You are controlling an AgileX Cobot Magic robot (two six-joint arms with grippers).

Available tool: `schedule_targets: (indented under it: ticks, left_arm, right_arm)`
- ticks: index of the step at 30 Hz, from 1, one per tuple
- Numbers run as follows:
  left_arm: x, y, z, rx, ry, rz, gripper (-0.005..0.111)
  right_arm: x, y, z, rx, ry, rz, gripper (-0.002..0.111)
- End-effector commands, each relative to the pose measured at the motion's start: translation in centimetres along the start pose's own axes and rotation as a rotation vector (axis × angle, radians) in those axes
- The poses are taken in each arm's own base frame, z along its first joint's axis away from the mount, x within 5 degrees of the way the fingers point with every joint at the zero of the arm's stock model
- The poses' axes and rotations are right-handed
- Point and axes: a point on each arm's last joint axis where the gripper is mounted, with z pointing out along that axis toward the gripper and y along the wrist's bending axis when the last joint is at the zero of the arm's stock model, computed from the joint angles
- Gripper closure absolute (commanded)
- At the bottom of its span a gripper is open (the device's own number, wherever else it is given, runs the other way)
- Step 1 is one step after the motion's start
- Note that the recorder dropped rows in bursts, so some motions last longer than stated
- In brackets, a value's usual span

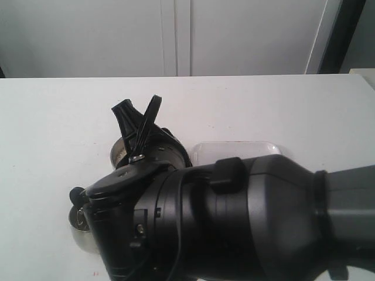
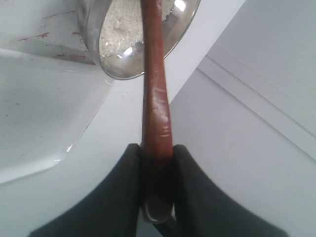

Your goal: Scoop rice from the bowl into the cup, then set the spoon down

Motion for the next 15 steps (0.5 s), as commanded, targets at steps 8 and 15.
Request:
schedule_targets:
  ticks: [8, 15]
  left_arm:
    - [-0.26, -0.04, -0.02, 0.000, -0.010, -0.008, 0.092]
    - [-0.26, -0.04, -0.02, 0.000, -0.010, -0.008, 0.092]
  right_arm:
    - [0.12, -0.40, -0.04, 0.051, 0.013, -0.100, 0.108]
    - [0.11, -0.75, -0.06, 0.088, 0.016, -0.124, 0.108]
